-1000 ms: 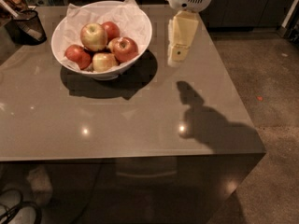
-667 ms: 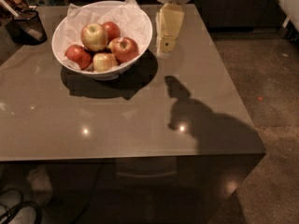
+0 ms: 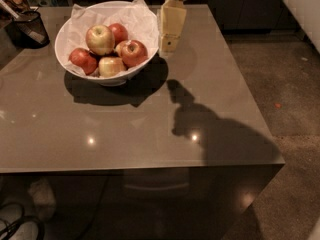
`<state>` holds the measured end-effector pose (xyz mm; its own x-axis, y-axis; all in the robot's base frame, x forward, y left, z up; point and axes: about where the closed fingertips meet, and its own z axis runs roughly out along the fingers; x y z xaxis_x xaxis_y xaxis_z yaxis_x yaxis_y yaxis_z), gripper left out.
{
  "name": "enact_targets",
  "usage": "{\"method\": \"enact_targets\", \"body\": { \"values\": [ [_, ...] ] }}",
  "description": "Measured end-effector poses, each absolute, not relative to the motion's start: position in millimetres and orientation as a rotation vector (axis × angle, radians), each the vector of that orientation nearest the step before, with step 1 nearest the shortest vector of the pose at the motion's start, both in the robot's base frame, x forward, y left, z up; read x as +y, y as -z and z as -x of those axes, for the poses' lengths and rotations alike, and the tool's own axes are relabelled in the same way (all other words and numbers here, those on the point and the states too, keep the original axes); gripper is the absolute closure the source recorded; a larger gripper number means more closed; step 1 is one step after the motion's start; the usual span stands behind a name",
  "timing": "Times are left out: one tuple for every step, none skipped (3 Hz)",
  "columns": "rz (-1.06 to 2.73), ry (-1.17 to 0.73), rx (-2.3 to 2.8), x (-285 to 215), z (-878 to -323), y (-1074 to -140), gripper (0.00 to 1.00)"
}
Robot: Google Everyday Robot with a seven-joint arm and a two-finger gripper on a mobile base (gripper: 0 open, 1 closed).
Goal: Pick apple from white bowl
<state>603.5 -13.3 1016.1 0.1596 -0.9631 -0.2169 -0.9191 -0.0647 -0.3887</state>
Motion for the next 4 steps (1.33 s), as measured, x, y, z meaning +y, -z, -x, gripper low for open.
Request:
{"method": "enact_targets", "body": {
  "values": [
    [1.967,0.038,1.817,-1,-622,-1006,0.0],
    [1.928,-0.05,1.858,10,-641,-995,0.0],
    [1.891,-0.123,1.914,17,-659,-984,0.17],
    [1.862,-0.182,1.952,24,-670,-974,0.24]
  ]
}}
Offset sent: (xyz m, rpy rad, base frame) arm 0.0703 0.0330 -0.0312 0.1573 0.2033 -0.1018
